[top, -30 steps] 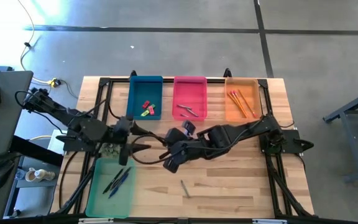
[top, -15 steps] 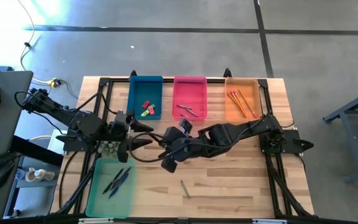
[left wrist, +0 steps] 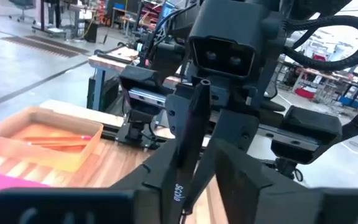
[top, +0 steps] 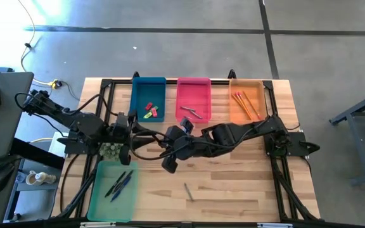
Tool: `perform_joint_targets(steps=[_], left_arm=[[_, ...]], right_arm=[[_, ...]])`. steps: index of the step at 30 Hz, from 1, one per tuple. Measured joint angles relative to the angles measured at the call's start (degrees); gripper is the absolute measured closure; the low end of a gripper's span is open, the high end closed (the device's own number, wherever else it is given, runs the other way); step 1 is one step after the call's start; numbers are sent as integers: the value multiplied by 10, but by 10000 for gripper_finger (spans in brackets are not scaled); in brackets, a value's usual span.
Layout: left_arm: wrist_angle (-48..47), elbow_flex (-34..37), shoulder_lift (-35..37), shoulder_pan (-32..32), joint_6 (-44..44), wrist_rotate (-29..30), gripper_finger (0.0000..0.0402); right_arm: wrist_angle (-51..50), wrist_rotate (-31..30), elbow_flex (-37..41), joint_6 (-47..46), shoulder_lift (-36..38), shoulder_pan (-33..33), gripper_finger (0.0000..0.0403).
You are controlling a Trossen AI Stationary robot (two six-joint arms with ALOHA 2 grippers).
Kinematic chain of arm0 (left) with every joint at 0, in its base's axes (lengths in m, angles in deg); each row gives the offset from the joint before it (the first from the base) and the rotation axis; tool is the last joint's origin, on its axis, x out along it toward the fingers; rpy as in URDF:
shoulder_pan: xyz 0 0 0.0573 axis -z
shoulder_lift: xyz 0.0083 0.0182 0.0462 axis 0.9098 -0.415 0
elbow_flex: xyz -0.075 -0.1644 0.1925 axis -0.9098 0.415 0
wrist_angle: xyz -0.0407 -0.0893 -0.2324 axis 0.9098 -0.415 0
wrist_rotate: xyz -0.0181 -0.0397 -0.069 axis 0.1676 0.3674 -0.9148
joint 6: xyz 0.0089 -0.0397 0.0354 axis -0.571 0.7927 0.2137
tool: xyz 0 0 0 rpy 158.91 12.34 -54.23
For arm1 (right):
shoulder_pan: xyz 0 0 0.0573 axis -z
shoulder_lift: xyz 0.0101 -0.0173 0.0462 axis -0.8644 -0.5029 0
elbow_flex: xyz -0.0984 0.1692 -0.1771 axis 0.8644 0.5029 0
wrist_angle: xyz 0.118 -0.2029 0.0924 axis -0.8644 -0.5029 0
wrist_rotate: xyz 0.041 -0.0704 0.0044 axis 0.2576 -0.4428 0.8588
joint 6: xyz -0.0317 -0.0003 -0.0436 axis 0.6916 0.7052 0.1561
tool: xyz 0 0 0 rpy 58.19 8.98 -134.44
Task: Sort crayons/erasers/pens/pencils in bins
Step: Put the black pen into the transparent blue bin
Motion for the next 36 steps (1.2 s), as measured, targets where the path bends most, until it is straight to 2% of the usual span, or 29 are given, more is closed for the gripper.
perform_joint_targets(steps=[10,22,25,30,36], left_arm=[[-2,0,0,0,-18,5,378],[-14,0,0,0,-14,6,381],[-29,0,0,0,-10,7,382],[-49,0,0,0,-6,13,382],[-120,0,0,0,44,17,382]], right_arm=[[0,4,0,0,0,0,396],[-3,21,0,0,0,3,394],[-10,21,1,6,0,3,376],[-23,10,1,-4,0,3,317],[-45,14,1,-5,0,3,258]])
